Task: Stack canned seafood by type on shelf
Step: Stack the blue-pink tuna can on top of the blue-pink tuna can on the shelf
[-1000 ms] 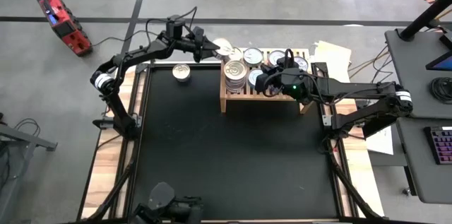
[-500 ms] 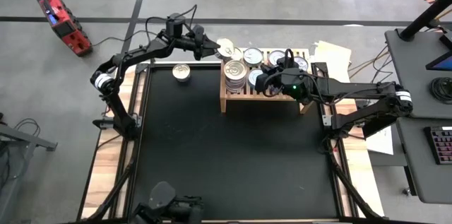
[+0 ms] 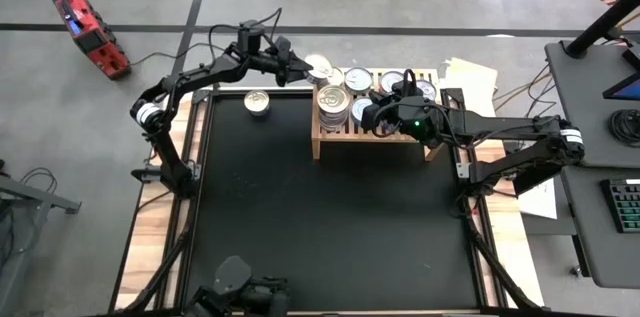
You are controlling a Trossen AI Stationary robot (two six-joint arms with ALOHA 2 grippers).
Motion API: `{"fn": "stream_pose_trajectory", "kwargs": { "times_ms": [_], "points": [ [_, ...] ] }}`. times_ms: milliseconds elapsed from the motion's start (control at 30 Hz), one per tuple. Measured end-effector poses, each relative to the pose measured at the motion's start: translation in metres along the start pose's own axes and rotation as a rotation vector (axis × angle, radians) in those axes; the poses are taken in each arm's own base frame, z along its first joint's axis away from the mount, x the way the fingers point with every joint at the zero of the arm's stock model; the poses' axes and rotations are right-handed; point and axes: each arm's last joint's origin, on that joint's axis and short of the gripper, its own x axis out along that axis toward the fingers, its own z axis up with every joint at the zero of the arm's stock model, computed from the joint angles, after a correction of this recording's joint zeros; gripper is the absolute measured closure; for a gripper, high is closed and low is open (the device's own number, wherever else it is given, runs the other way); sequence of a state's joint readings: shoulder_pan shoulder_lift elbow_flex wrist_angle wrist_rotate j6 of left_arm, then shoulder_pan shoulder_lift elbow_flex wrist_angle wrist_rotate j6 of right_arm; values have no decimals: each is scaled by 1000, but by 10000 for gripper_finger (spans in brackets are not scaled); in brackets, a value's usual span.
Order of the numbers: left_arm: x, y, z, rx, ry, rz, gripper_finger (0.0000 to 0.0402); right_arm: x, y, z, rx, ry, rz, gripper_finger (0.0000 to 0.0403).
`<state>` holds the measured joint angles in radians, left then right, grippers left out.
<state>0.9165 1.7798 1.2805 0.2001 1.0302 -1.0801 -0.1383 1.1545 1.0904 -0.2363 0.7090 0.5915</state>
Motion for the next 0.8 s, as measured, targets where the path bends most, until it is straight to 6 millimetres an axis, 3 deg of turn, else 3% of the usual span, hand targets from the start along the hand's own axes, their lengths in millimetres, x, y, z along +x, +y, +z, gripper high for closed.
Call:
{"fn": "stream_pose_trajectory", "kwargs": {
  "times_ms": [800],
  "points": [
    [2, -5, 0, 85, 11, -12, 168, 0, 0, 0, -5, 0, 0, 394]
  ]
}}
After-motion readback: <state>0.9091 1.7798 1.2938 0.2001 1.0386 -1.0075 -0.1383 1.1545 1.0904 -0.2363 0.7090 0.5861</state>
